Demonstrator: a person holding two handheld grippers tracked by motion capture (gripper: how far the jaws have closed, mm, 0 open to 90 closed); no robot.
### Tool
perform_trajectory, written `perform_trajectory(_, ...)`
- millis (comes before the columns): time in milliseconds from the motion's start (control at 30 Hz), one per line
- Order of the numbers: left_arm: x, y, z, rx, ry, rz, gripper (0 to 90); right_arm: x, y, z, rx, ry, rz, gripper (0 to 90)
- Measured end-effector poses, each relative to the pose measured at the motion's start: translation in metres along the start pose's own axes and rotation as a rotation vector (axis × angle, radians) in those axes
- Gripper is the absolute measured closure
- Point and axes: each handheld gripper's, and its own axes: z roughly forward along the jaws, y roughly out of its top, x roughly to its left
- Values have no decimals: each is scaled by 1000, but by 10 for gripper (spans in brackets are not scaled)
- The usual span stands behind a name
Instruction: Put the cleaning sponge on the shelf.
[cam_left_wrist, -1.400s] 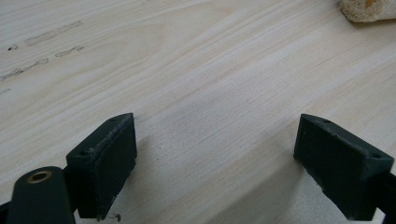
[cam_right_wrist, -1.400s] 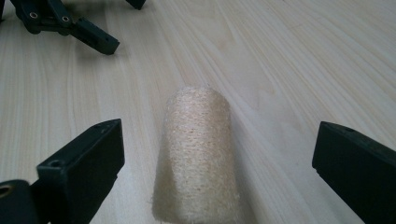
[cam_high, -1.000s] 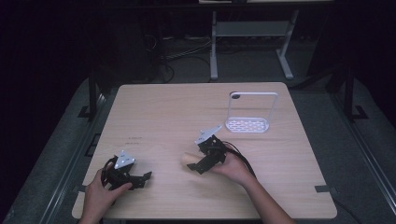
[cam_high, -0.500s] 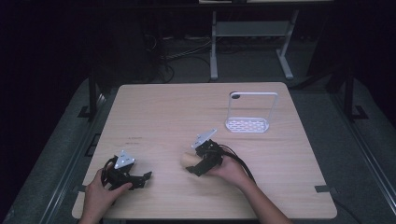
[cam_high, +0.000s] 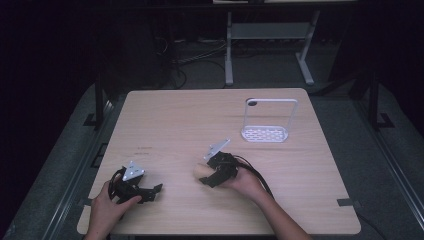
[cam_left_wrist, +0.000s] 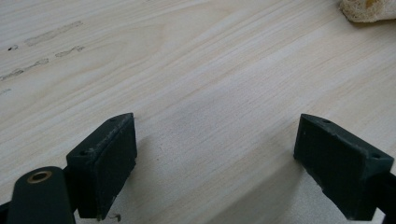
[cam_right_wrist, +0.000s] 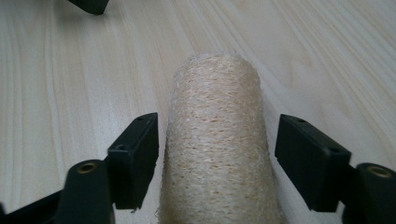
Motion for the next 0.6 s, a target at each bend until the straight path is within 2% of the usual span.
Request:
perform_trajectory(167,0,0,0,0,0,0,126,1,0,2,11,8,2,341)
perform_trajectory(300,0,0,0,0,0,0,126,0,-1,1,17,4,2,414)
perform_trajectory(600,0,0,0,0,0,0,127,1,-1,0,19,-3,0,420)
